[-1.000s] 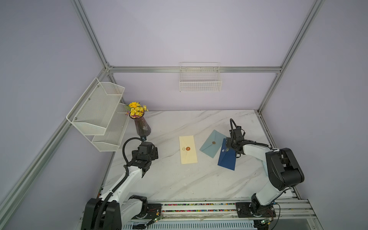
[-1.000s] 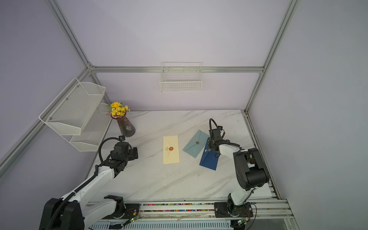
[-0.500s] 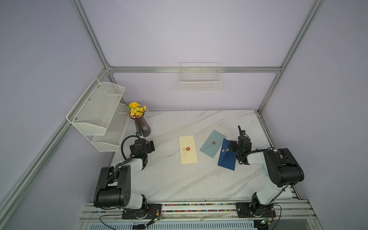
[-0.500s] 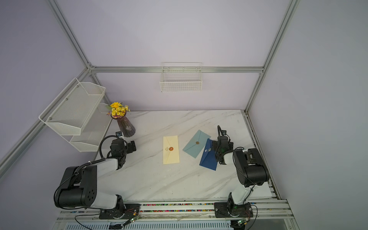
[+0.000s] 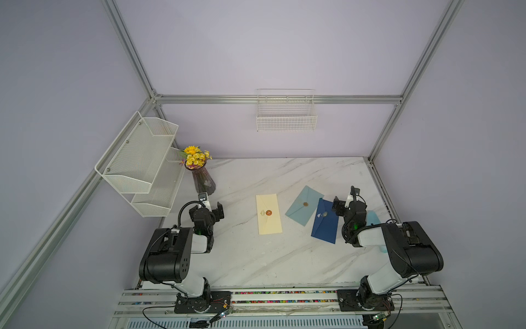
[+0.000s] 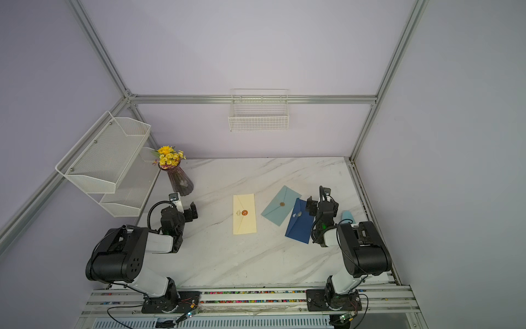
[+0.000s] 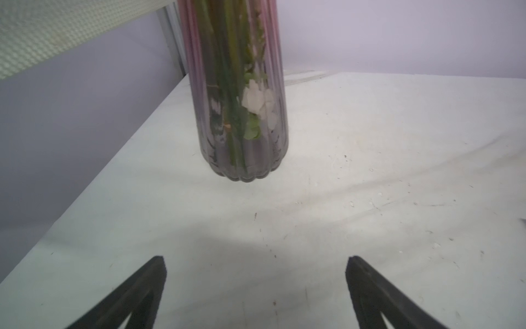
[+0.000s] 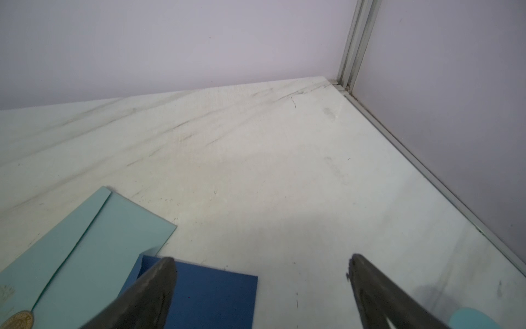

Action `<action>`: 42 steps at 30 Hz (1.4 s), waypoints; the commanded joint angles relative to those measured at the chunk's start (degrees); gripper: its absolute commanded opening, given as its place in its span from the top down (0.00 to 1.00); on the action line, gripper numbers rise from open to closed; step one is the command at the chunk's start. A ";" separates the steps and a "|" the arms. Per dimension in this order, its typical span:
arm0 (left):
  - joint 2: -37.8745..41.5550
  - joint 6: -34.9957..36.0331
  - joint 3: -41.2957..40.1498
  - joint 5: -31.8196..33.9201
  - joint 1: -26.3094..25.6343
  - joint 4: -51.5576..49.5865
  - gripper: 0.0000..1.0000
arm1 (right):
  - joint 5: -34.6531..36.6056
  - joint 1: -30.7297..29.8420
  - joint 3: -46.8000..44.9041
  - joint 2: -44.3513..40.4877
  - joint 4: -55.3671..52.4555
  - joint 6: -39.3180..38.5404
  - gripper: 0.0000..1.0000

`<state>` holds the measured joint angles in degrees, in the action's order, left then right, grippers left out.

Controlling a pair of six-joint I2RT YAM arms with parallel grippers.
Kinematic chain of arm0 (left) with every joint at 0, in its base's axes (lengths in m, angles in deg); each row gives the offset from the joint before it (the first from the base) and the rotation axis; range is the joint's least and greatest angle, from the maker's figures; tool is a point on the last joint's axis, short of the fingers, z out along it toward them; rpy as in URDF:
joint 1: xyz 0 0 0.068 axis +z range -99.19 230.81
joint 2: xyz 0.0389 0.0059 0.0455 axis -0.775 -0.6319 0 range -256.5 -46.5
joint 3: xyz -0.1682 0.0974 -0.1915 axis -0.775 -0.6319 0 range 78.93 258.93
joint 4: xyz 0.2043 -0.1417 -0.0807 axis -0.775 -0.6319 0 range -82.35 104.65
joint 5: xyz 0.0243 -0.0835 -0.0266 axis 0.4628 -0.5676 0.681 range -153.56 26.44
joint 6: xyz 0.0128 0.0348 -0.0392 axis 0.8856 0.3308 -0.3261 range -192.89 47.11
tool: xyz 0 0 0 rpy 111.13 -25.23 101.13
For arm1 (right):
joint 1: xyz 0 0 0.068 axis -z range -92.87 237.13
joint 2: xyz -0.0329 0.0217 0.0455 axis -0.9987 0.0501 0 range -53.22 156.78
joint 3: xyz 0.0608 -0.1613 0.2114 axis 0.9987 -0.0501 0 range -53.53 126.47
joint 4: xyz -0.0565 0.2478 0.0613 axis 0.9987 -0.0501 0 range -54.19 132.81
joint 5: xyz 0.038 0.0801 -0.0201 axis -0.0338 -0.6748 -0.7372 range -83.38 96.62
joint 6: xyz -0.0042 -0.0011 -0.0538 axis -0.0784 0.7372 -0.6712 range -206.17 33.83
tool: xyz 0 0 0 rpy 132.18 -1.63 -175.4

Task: Fold the letter paper in half and place it into the envelope
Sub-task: Fold the envelope flap on the envelope.

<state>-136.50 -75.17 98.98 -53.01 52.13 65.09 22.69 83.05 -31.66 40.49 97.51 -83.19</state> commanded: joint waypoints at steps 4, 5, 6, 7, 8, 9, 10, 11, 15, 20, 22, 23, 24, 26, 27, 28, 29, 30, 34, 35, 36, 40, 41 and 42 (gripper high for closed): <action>0.92 2.28 2.07 -4.33 -0.22 1.42 0.00 | 1.40 -0.49 3.16 7.50 4.77 1.42 0.03; 0.88 2.28 2.17 -4.31 -0.22 1.34 0.00 | 2.08 -0.49 4.60 8.32 3.06 1.51 0.03; 0.96 2.28 2.17 -4.31 -0.22 1.33 0.00 | 1.86 -0.40 3.83 8.99 6.14 0.20 0.03; 0.88 2.28 2.10 -4.31 -0.19 1.33 0.00 | 1.96 -0.34 4.02 8.70 4.96 0.80 0.03; 0.89 2.28 2.10 -4.31 -0.20 1.33 0.00 | 1.95 -0.36 4.04 8.34 4.36 1.03 0.03; 0.88 2.28 2.15 -4.31 -0.26 1.33 0.00 | 2.01 -0.38 3.91 8.34 4.81 0.55 0.03; 0.87 2.28 2.11 -4.31 -0.26 1.33 0.00 | 2.04 -0.32 3.89 8.43 4.95 0.49 0.03; 0.88 2.28 2.14 -4.31 -0.20 1.33 0.00 | 2.07 -0.35 3.90 8.42 4.72 0.65 0.03; 0.87 2.28 2.15 -4.31 -0.19 1.27 0.00 | 2.49 -0.36 3.82 8.24 5.04 0.56 0.03; 1.27 2.49 2.24 -2.40 -0.31 1.67 0.00 | 6.97 -0.65 13.04 -3.98 -23.02 3.28 0.03; 4.24 5.18 3.13 -3.78 -1.85 -2.45 0.00 | 4.06 -0.64 17.40 -6.44 -34.21 4.04 0.03; 6.60 5.79 5.64 -4.85 -2.68 -9.71 0.00 | 2.31 -0.66 19.94 -7.14 -39.43 4.47 0.03; 8.30 5.80 9.11 -7.37 -2.80 -18.76 0.00 | 1.35 -0.70 21.73 -7.54 -44.21 5.39 0.03; 9.98 3.33 21.64 -12.44 -2.89 -46.39 0.00 | -1.11 -0.68 25.68 -8.41 -53.76 8.32 0.03; 8.03 3.00 24.47 -14.37 -2.90 -49.73 0.00 | -2.55 -0.71 26.99 -8.84 -56.67 9.16 0.03; 6.19 2.44 27.27 -19.34 -2.88 -52.40 0.00 | -4.38 -0.68 28.42 -9.02 -60.02 10.57 0.03; 5.18 1.13 29.40 -24.35 -3.05 -53.89 0.00 | -6.49 -0.74 29.45 -9.02 -62.65 11.54 0.03; 4.12 -1.24 31.00 -29.73 -3.50 -53.92 0.00 | -9.41 -0.73 30.86 -9.06 -65.31 12.27 0.03; -1.00 -7.47 38.87 -33.66 -11.13 -58.72 0.00 | -17.88 -1.69 32.57 -10.02 -71.15 16.62 0.06; -2.29 -8.11 40.81 -32.78 -13.38 -60.28 0.00 | -19.04 -1.98 32.34 -10.63 -71.78 17.50 0.11; -4.05 -9.39 42.45 -33.39 -15.70 -60.78 0.00 | -19.65 -2.61 32.04 -11.40 -72.63 18.52 0.23; -10.47 -13.32 49.23 -33.93 -25.05 -62.89 0.00 | -26.06 -3.77 30.23 -12.76 -74.62 21.03 0.89; -12.01 -13.89 50.95 -33.44 -27.02 -63.62 0.00 | -26.73 -4.17 29.92 -12.85 -75.14 21.37 1.00; -13.86 -14.86 52.88 -33.76 -28.65 -64.15 0.00 | -27.17 -4.49 29.27 -12.84 -75.67 21.95 1.00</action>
<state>-148.58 -86.14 147.35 -84.26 27.08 5.13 0.60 79.38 -1.25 28.73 26.36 -64.32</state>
